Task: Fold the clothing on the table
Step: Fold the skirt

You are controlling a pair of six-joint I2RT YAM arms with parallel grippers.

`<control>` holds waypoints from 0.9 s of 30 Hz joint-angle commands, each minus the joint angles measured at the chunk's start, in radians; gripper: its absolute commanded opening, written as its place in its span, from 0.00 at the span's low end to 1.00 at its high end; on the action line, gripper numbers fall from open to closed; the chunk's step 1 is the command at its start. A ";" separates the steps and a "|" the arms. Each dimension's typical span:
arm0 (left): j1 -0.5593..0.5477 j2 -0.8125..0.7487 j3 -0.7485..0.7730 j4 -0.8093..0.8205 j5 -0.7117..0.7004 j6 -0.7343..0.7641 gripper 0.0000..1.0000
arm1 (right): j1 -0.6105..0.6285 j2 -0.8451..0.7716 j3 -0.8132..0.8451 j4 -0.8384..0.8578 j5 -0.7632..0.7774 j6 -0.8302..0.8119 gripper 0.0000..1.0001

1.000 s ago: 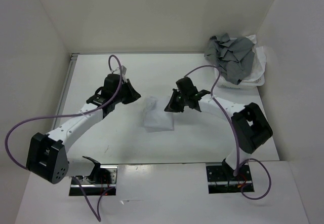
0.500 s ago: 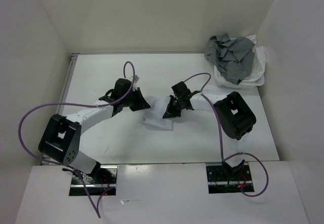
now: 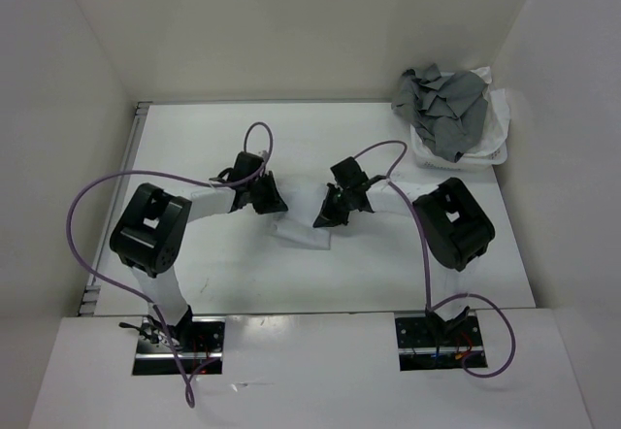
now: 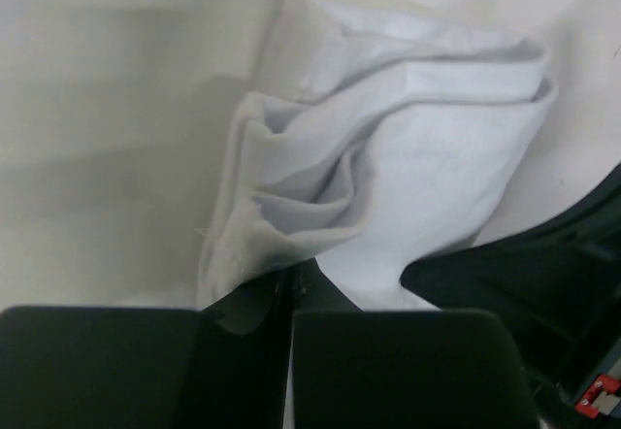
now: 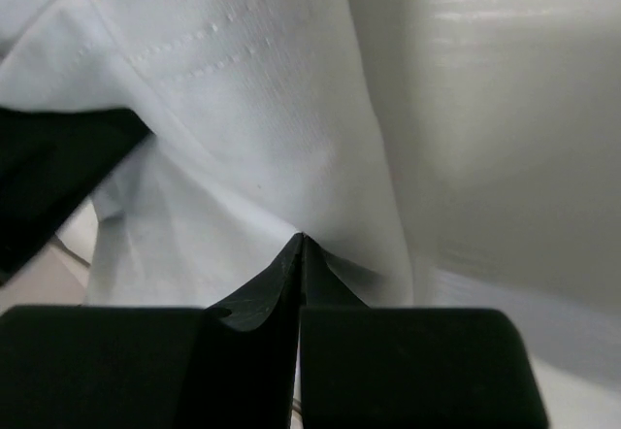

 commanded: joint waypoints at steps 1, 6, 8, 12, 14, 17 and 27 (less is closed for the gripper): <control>0.044 0.001 0.078 0.064 -0.057 -0.011 0.00 | -0.004 -0.068 -0.036 0.001 0.032 -0.005 0.00; 0.084 0.040 0.169 0.064 -0.066 -0.002 0.00 | -0.004 -0.103 -0.069 -0.008 0.041 -0.005 0.00; 0.104 0.053 0.188 0.064 -0.077 -0.002 0.00 | -0.004 -0.114 -0.069 -0.017 0.041 -0.005 0.00; 0.137 0.015 0.189 0.064 -0.016 -0.002 0.00 | -0.004 -0.123 -0.078 -0.017 0.050 -0.016 0.00; 0.137 -0.033 0.135 0.064 0.016 -0.002 0.00 | -0.004 -0.133 -0.078 -0.026 0.060 -0.016 0.00; 0.137 -0.178 0.034 0.064 0.087 -0.014 0.00 | -0.004 -0.143 -0.056 -0.046 0.060 -0.035 0.00; 0.087 -0.375 -0.115 0.024 0.273 -0.055 0.00 | -0.004 -0.211 0.023 -0.106 0.049 -0.094 0.15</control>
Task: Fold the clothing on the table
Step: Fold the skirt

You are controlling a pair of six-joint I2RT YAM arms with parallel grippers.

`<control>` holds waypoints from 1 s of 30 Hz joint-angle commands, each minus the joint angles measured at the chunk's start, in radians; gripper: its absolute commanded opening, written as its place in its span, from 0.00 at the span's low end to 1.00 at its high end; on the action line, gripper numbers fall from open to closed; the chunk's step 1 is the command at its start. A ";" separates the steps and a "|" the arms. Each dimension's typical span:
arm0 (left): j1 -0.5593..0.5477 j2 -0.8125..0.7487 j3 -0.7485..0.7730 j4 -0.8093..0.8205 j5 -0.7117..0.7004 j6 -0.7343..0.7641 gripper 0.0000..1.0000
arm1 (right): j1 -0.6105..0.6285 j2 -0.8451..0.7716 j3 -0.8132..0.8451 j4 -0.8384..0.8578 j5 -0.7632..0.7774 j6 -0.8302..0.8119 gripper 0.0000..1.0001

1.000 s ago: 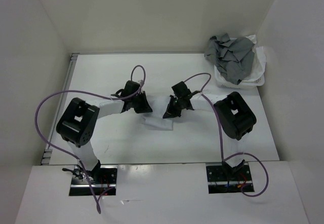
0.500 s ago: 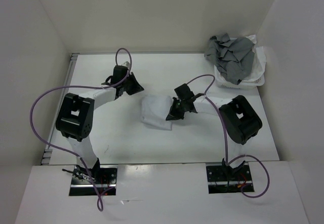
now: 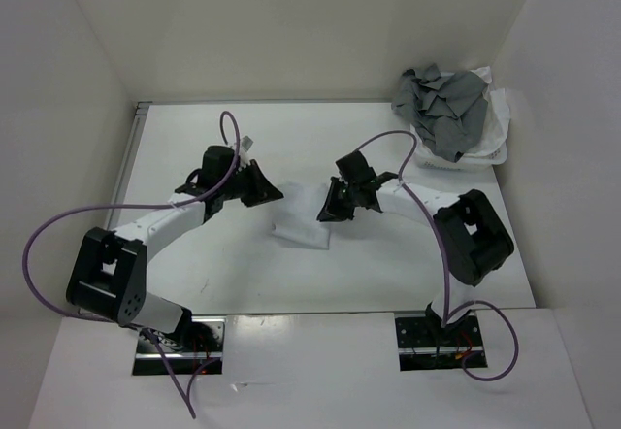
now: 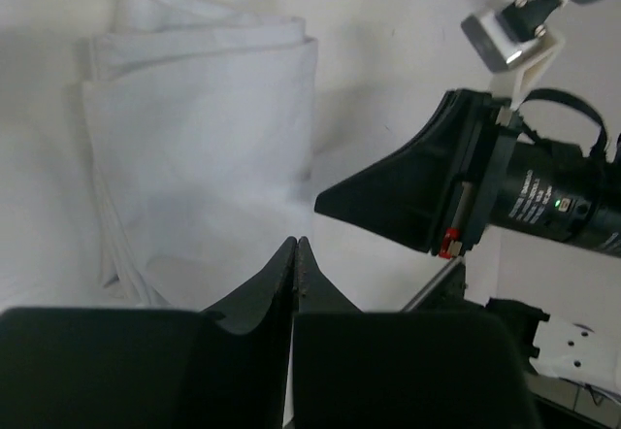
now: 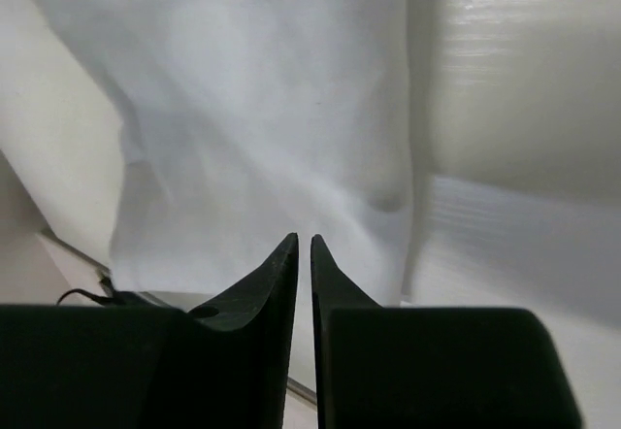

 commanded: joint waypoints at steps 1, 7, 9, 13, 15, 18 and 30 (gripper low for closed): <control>-0.002 -0.034 -0.014 -0.022 0.087 -0.015 0.00 | -0.004 -0.067 0.057 -0.031 -0.007 -0.040 0.16; -0.002 0.013 -0.086 -0.010 0.148 -0.072 0.00 | -0.049 -0.159 0.067 -0.031 -0.041 -0.040 0.18; -0.002 0.053 -0.111 0.020 0.197 -0.099 0.00 | -0.063 -0.185 0.067 -0.042 -0.041 -0.040 0.18; -0.002 0.174 -0.174 0.157 0.282 -0.154 0.00 | -0.086 -0.257 0.067 -0.061 -0.013 -0.049 0.18; -0.012 0.201 -0.174 0.111 0.242 -0.124 0.00 | -0.095 -0.266 0.057 -0.071 0.001 -0.049 0.18; -0.013 0.253 -0.174 0.054 0.173 -0.089 0.00 | -0.116 -0.292 0.057 -0.080 0.001 -0.059 0.18; -0.022 -0.214 -0.007 -0.216 -0.036 -0.055 0.00 | -0.126 -0.379 0.036 -0.091 -0.018 -0.077 0.23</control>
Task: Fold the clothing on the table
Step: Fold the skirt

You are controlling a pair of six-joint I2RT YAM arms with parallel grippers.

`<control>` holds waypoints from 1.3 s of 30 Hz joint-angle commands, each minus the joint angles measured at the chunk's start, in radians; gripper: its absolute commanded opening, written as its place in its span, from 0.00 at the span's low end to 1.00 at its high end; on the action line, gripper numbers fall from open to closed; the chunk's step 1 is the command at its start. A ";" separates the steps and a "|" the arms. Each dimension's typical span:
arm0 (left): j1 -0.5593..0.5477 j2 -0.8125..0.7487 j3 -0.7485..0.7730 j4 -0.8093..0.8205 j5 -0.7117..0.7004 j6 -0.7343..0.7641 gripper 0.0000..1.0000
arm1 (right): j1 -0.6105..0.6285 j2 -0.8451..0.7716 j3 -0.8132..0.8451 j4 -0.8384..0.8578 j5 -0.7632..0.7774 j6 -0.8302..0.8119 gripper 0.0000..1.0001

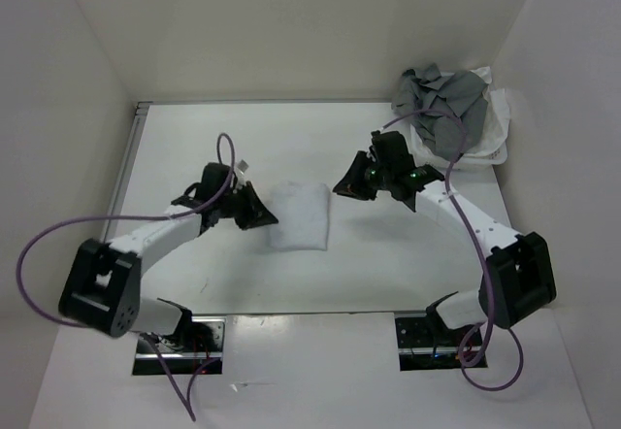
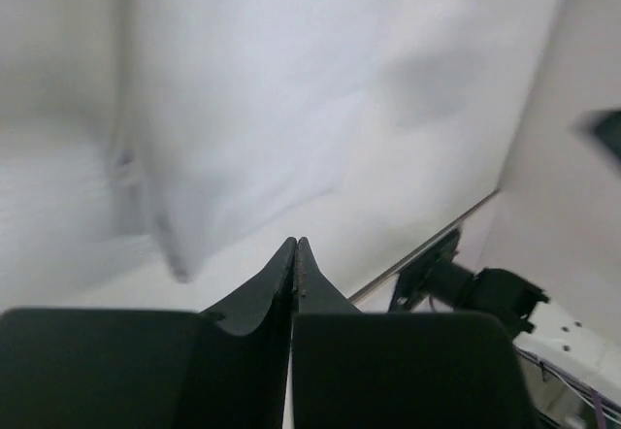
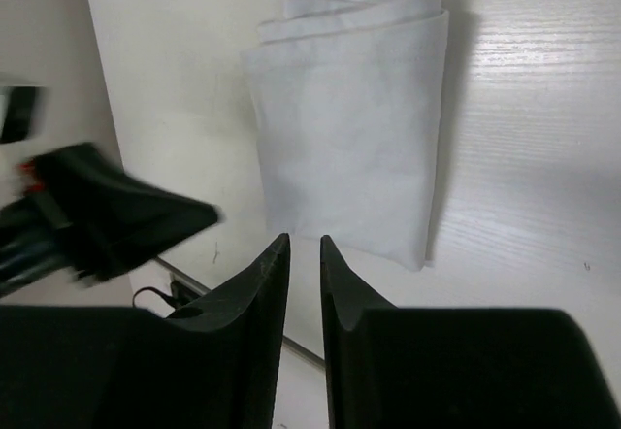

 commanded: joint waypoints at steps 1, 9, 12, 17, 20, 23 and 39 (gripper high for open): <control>-0.007 -0.223 0.154 -0.098 -0.091 0.055 0.00 | -0.007 -0.066 0.014 0.000 -0.002 -0.028 0.25; 0.035 -0.419 0.116 -0.118 -0.100 0.067 0.04 | -0.016 -0.172 -0.036 -0.016 -0.046 -0.092 0.40; 0.024 -0.593 0.043 -0.146 -0.241 0.076 0.13 | -0.016 -0.261 -0.097 -0.016 -0.006 -0.103 0.43; 0.010 -0.968 -0.019 -0.258 -0.494 0.085 0.27 | -0.025 -0.665 -0.239 0.020 0.109 -0.105 0.54; 0.010 -1.088 -0.019 -0.336 -0.540 0.099 0.46 | -0.025 -0.974 -0.295 0.020 0.242 -0.033 0.82; 0.010 -1.151 -0.042 -0.359 -0.550 0.087 0.71 | -0.035 -1.290 -0.351 -0.009 0.394 0.051 1.00; 0.001 -1.220 -0.076 -0.399 -0.606 0.058 1.00 | -0.006 -1.446 -0.359 -0.236 0.594 0.165 1.00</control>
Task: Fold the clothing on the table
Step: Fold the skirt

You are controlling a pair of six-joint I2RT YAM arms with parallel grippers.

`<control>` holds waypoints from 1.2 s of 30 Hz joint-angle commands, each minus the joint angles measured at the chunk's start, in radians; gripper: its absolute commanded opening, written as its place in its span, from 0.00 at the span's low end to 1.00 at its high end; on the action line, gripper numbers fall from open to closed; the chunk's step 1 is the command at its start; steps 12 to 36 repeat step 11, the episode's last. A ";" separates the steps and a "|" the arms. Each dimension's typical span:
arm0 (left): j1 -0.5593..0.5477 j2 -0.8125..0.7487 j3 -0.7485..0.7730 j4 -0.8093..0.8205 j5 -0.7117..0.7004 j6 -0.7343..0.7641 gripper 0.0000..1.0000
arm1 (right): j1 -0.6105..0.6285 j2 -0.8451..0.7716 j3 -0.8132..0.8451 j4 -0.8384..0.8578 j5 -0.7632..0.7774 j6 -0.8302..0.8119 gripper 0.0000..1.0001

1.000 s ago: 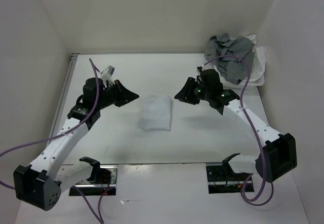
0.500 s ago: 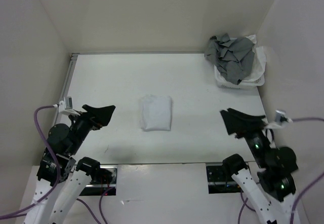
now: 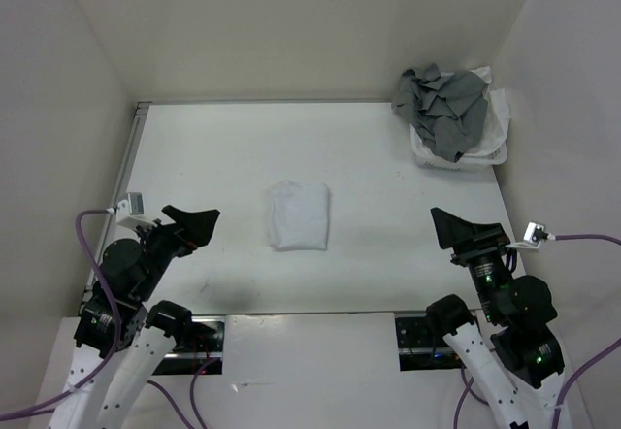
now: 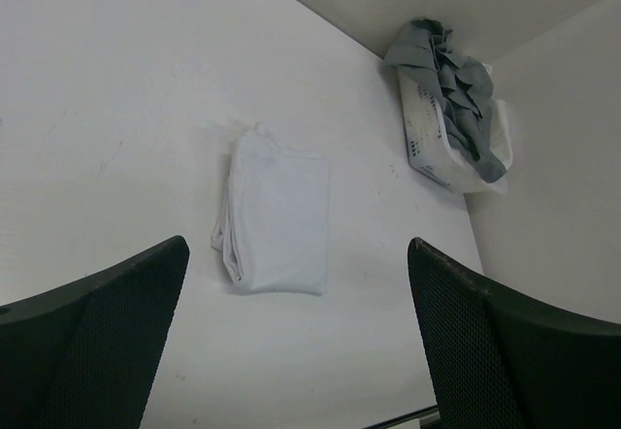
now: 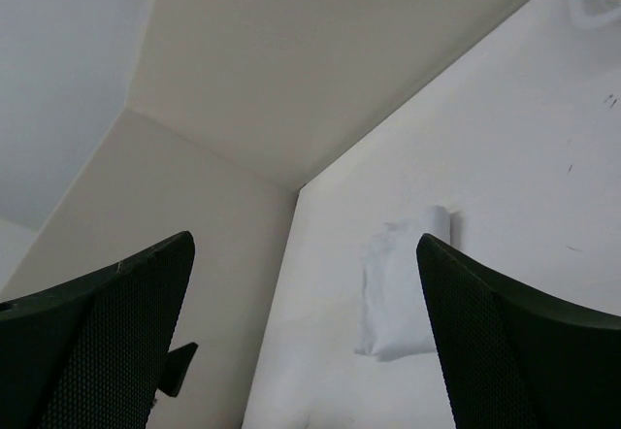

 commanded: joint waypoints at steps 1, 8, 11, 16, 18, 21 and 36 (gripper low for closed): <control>-0.007 -0.032 -0.004 0.018 -0.031 -0.010 1.00 | 0.009 -0.063 -0.008 -0.018 0.053 0.029 1.00; -0.007 -0.032 -0.014 0.018 -0.031 -0.010 1.00 | 0.009 -0.063 -0.008 -0.027 0.063 0.029 1.00; -0.007 -0.023 -0.014 0.018 -0.019 -0.010 1.00 | 0.009 -0.063 -0.008 -0.027 0.063 0.029 1.00; -0.007 -0.023 -0.014 0.018 -0.019 -0.010 1.00 | 0.009 -0.063 -0.008 -0.027 0.063 0.029 1.00; -0.007 -0.023 -0.014 0.018 -0.019 -0.010 1.00 | 0.009 -0.063 -0.008 -0.027 0.063 0.029 1.00; -0.007 -0.023 -0.014 0.018 -0.019 -0.010 1.00 | 0.009 -0.063 -0.008 -0.027 0.063 0.029 1.00; -0.007 -0.023 -0.014 0.018 -0.019 -0.010 1.00 | 0.009 -0.063 -0.008 -0.027 0.063 0.029 1.00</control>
